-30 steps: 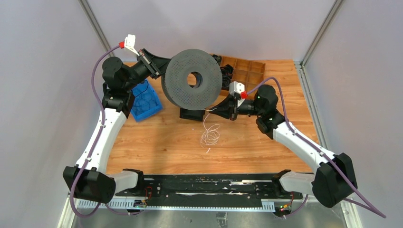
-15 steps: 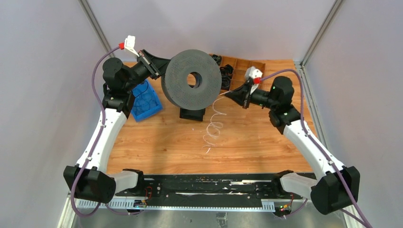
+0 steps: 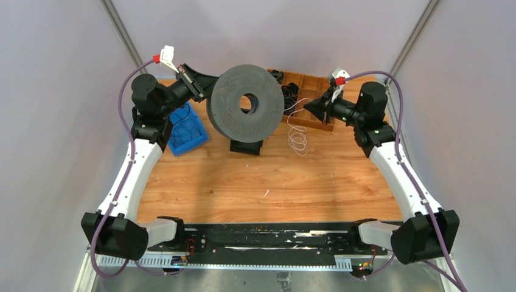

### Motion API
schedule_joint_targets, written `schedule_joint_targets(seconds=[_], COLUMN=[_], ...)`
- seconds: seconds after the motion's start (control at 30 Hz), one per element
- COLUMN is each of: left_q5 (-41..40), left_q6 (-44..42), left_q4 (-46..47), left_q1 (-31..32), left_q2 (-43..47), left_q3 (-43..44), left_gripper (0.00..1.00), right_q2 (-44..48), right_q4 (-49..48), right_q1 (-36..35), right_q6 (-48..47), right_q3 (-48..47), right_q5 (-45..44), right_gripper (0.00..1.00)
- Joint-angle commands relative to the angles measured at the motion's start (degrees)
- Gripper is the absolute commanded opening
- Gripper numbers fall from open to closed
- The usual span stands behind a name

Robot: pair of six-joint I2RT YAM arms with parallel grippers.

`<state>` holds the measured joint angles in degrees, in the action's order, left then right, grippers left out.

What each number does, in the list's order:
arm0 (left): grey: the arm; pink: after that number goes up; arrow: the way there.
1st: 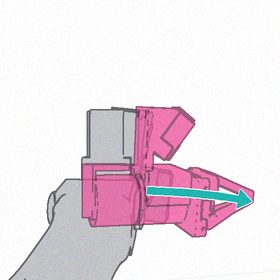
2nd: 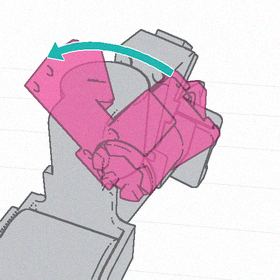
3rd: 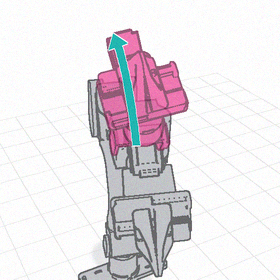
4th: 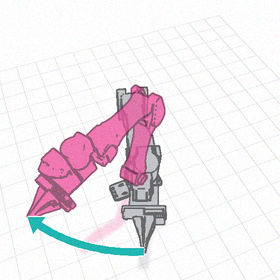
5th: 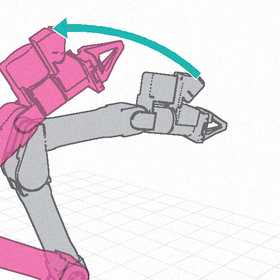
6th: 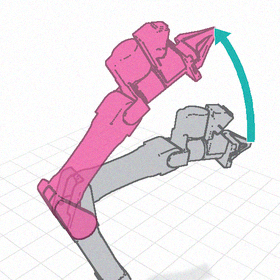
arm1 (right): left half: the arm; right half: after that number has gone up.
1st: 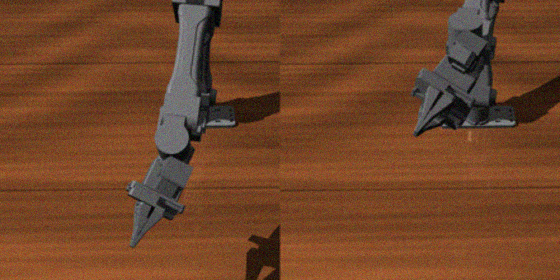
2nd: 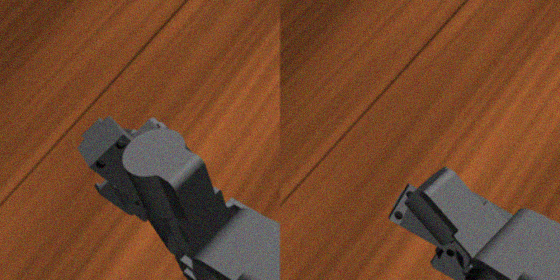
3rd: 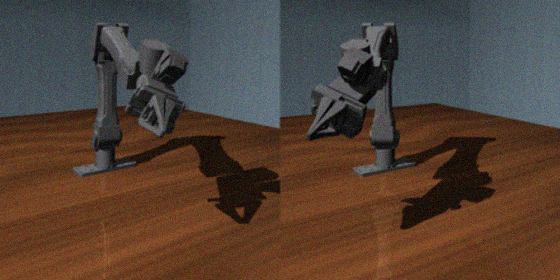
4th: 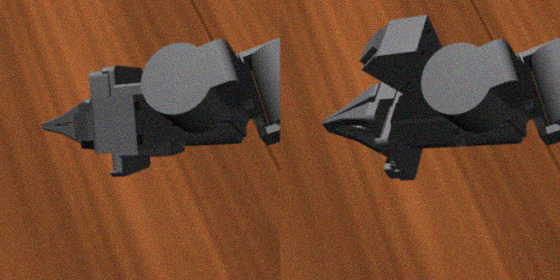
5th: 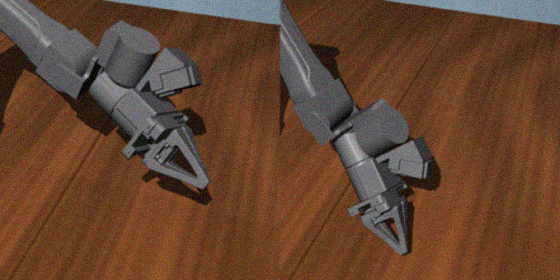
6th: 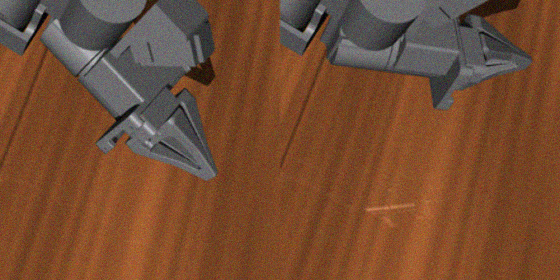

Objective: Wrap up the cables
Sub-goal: Wrap the cable around the cable reel.

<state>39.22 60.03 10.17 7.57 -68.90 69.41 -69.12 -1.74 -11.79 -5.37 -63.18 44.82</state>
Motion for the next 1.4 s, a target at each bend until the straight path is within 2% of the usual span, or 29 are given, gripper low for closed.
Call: schedule_joint_targets(seconds=[0.0, 0.27, 0.47, 0.57, 1.0, 1.37], left_q5=[1.08, 1.42, 2.06, 2.10, -0.12, -2.43], left_q6=[0.67, 0.87, 4.29, 7.06, 9.40, 9.96], left_q4=[1.62, 1.52, 3.89, 6.34, 7.89, 9.05], left_q1=[-0.37, -0.33, -0.39, -0.41, -1.18, -1.38], left_q2=[0.57, 0.78, 0.67, 0.31, -1.19, -2.22], left_q3=[-0.29, -0.86, -0.13, 0.02, 0.72, 2.03], left_gripper=[0.00, 0.00, 0.01, 0.00, 0.01, 0.00], right_q2=[-0.44, -2.49, -4.42, -4.57, -3.13, -4.57], right_q4=[4.47, 7.84, 7.74, 7.70, 10.22, 10.69], right_q1=[2.43, 4.74, 4.25, 2.88, -4.62, -11.69], right_q6=[-0.33, -0.92, -1.74, -2.54, -5.35, -5.71], right_q3=[-5.03, -9.31, -5.80, -2.66, 6.48, 9.80], right_q5=[-2.85, -4.29, -3.30, -3.75, -6.36, -9.37], right_gripper=[0.01, 0.01, 0.01, 0.01, 0.01, 0.01])
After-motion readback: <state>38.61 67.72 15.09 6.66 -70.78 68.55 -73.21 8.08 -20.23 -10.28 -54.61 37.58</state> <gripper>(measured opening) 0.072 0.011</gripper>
